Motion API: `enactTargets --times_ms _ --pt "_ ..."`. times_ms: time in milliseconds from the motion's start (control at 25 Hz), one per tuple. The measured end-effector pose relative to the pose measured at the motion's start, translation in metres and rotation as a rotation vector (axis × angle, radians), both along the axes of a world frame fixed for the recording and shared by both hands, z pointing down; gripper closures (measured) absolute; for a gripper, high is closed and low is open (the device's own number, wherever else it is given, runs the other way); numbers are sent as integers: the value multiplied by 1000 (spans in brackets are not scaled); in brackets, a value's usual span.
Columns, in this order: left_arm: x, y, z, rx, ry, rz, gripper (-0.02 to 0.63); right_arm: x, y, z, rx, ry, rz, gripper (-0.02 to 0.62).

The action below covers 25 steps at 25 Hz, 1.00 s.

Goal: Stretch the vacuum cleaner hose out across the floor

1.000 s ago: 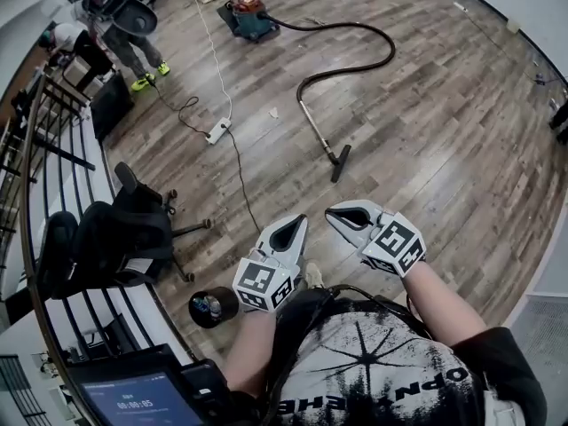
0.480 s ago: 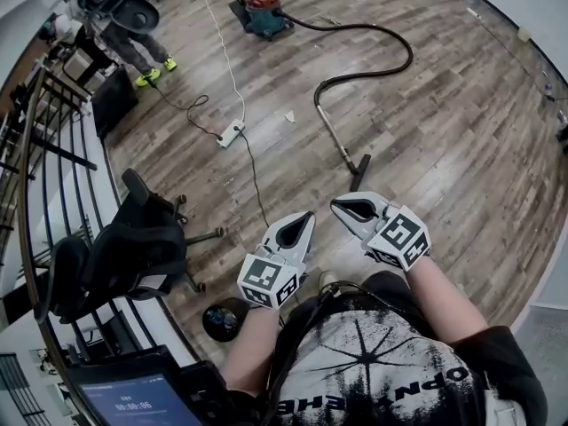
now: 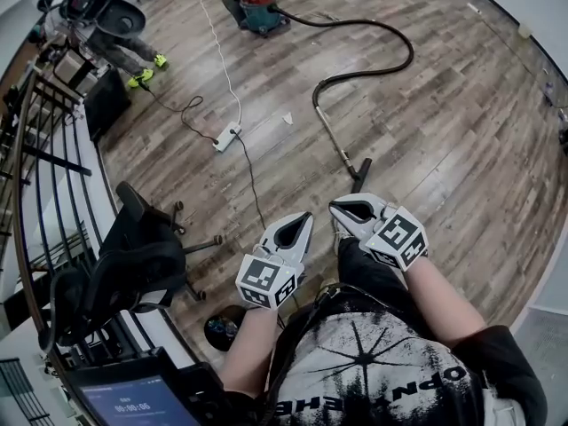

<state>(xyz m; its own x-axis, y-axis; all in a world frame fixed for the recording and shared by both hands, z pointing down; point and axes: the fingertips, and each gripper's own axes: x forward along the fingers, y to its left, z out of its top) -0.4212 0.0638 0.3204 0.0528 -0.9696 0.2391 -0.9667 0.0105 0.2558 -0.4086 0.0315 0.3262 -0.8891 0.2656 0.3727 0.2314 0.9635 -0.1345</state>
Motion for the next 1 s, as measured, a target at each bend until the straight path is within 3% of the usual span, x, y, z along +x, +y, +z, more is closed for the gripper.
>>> enactTargets --times_ms 480,720,1000 --pt "-126 -139 -4 -80 -51 -37 603 -124 -140 -2 -61 -32 -39 591" --pt "-151 -223 -21 -99 -75 -28 604 -149 -217 -14 -53 -40 -54 591" --pt "-193 -278 -13 -95 -75 7 603 -195 -283 -3 -41 -30 -21 591"
